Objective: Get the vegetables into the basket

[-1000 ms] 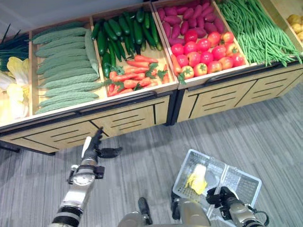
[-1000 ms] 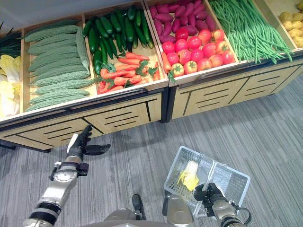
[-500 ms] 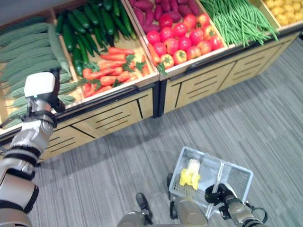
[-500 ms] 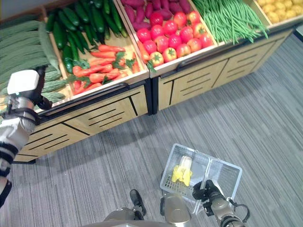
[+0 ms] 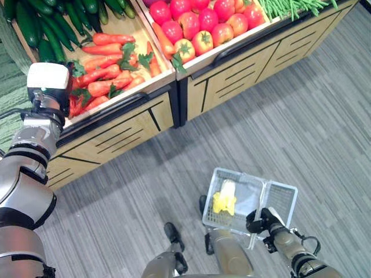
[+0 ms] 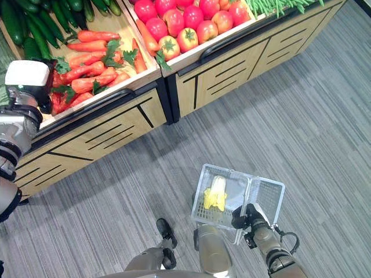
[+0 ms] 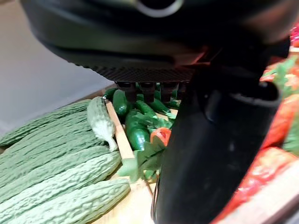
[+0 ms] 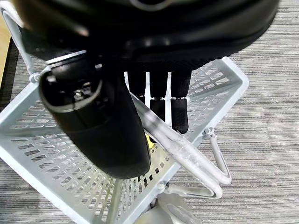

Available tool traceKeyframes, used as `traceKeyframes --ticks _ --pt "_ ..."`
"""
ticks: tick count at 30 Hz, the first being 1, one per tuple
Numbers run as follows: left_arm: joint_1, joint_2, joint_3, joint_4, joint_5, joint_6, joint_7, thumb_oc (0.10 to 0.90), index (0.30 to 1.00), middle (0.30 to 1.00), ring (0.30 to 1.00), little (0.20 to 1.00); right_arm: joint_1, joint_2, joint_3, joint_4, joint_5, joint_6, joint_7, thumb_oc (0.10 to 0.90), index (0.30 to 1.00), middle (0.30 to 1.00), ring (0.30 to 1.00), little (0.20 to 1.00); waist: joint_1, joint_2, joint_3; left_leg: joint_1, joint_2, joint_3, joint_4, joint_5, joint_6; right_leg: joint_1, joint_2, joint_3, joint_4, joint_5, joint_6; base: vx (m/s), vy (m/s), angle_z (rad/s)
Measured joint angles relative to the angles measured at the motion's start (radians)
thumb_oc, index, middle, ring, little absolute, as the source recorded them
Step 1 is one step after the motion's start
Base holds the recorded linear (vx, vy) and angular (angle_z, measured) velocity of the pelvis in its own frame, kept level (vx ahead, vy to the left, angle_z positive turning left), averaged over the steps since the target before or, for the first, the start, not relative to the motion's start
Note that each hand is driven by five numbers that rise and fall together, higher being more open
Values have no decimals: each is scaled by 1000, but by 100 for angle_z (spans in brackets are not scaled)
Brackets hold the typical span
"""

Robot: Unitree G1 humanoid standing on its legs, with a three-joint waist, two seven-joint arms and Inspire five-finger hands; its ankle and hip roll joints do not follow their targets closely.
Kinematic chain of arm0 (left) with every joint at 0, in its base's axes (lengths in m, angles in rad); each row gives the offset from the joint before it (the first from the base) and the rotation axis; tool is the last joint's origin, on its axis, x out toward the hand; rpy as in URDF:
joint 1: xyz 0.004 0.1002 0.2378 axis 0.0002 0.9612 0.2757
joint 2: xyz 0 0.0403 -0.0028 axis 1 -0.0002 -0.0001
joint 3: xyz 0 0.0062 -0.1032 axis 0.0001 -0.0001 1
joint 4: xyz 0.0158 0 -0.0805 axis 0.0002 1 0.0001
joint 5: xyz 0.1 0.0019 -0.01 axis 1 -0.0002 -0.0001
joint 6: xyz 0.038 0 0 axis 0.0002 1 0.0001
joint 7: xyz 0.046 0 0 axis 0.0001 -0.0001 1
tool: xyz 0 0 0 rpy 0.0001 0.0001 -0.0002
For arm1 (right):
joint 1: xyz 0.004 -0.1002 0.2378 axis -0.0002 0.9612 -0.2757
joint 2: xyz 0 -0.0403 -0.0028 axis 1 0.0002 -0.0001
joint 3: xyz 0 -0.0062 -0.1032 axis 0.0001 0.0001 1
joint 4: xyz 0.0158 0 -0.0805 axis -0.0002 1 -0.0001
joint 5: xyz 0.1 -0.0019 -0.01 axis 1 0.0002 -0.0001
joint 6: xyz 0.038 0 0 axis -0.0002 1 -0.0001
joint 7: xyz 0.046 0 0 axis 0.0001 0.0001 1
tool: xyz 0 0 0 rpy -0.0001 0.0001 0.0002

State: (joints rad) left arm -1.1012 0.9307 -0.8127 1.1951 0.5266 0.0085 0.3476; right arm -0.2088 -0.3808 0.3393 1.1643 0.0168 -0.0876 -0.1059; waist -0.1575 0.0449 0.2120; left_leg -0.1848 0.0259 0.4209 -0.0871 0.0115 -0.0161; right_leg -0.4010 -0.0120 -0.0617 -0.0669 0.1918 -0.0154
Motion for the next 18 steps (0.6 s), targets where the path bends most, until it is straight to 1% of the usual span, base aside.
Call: traceKeyframes --ticks 3,5,8,15,16,17,18 --pt "-25 1 -1 -5 -2 -3 3 900 1000 1000 1000 1000 -8 -6 9 -12 1 -2 -2 400 300 300 300 300 5 0 1 -16 -1 3 0 0 0 -18 0 5 0 5 0 42 5 -5" --pt "-38 2 -2 13 -5 1 2 900 1000 1000 1000 1000 -22 -10 22 -22 1 -5 -3 400 300 300 300 300 3 0 19 -21 -2 3 0 0 0 -25 0 9 0 8 0 33 4 -5" --pt "-39 2 -2 22 -17 1 0 900 1000 1000 1000 1000 -24 -15 22 -38 1 -6 -7 400 300 300 300 300 4 0 23 -43 -3 5 0 0 0 -49 1 14 0 12 -1 30 8 -4" --pt "-39 2 1 13 -49 2 2 900 1000 1000 1000 1000 -32 -15 26 -45 1 -7 -6 400 300 300 300 300 5 -2 29 -42 -6 7 0 0 0 -54 0 32 0 13 -1 15 1 -7" --pt "-39 2 1 12 -68 2 4 873 962 962 962 962 -32 -15 26 -45 1 -7 -6 400 300 300 300 300 6 -3 30 -42 -7 7 0 0 0 -55 0 34 -1 13 -1 8 0 -4" --pt "-39 3 3 11 -84 1 6 531 484 484 484 484 -32 -15 26 -45 1 -9 -6 400 300 300 300 300 6 -5 31 -42 -8 7 0 0 0 -55 0 36 -1 13 -1 6 -3 -3" --pt "-39 3 4 10 -90 1 7 400 300 300 300 300 -32 -15 27 -45 1 -9 -6 400 300 300 300 300 6 -5 32 -42 -8 7 0 0 0 -56 -1 36 -1 13 -1 0 0 0"
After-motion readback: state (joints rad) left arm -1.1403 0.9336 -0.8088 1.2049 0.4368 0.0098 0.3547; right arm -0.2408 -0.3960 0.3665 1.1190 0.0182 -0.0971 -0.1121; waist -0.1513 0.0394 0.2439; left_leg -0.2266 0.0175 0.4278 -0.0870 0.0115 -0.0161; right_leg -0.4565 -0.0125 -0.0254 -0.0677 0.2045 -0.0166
